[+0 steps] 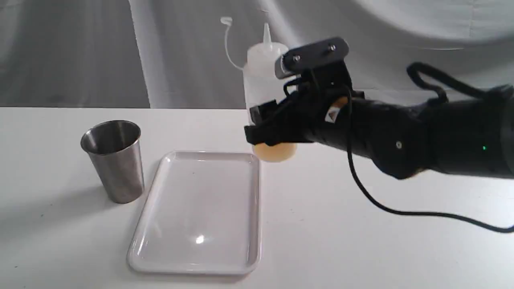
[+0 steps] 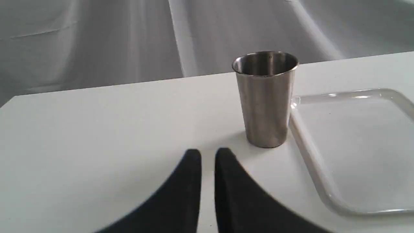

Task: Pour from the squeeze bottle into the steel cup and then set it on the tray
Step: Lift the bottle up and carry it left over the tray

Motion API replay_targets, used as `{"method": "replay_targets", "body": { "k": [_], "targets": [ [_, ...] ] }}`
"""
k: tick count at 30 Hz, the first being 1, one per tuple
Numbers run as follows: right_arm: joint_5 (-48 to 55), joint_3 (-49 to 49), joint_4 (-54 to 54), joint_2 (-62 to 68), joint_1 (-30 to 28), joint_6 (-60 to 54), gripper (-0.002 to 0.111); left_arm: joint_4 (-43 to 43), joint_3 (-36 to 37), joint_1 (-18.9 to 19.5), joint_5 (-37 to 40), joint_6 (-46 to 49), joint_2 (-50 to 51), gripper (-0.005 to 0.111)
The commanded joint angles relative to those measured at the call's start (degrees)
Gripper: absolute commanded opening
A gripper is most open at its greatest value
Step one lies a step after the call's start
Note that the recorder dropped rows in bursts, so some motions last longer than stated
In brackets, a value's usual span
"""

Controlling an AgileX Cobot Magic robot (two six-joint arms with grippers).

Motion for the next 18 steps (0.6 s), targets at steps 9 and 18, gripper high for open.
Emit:
{"method": "replay_targets", "body": {
  "k": [9, 18],
  "targets": [
    [11.44, -18.61, -9.03, -0.25, 0.15, -0.05, 0.034, 0.14, 0.25, -0.06, -0.41, -0.10, -0.28, 0.008],
    [18.64, -29.61, -19.62, 4.12, 2.14, 8.38, 0.034, 0.14, 0.25, -0.06, -0.41, -0.10, -0.28, 0.008]
  ]
}}
